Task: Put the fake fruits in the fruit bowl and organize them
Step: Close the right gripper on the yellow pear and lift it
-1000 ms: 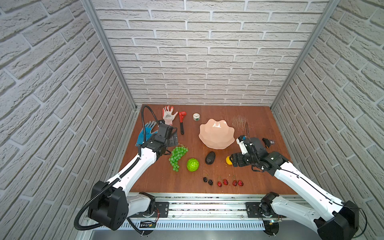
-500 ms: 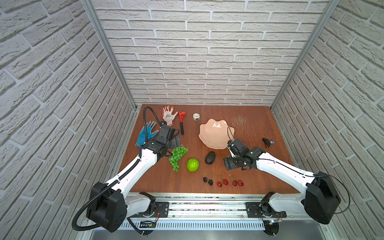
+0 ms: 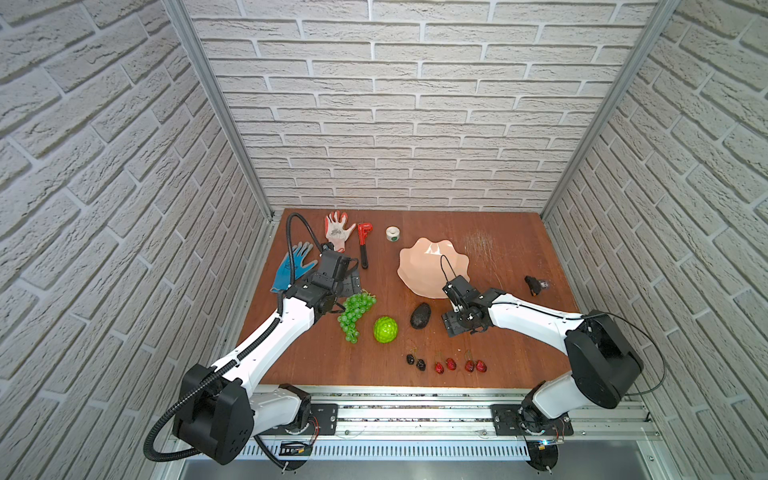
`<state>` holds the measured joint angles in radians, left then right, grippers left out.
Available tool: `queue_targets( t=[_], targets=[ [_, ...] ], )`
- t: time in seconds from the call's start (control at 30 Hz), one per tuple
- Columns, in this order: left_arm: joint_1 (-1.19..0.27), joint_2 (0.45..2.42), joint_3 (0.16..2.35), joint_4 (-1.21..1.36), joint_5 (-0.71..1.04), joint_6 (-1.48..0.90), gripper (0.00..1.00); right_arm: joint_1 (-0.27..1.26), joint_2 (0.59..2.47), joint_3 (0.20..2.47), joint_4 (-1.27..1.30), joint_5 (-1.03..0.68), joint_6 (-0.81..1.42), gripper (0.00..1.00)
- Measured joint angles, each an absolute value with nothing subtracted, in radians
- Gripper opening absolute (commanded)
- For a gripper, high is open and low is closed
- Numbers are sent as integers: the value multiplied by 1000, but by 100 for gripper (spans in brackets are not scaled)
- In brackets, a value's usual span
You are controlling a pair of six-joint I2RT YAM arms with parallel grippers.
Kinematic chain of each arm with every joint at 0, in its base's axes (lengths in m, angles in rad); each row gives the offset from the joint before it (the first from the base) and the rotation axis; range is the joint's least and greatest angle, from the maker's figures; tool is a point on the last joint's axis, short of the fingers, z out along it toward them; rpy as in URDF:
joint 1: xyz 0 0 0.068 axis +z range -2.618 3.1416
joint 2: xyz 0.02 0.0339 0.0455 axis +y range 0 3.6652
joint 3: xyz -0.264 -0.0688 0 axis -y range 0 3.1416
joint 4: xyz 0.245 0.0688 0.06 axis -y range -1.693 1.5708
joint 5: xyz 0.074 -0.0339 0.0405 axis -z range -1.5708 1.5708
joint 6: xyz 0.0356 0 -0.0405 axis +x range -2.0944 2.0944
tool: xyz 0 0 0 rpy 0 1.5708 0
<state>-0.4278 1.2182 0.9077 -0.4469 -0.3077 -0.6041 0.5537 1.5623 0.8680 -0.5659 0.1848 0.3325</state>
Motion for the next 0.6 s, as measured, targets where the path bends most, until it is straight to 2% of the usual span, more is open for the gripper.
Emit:
queue_targets(
  t=[0.6],
  targets=[
    [-428,1184,908,-473,-315,-608,98,538,1582,866,-507,173,325,55]
  ],
)
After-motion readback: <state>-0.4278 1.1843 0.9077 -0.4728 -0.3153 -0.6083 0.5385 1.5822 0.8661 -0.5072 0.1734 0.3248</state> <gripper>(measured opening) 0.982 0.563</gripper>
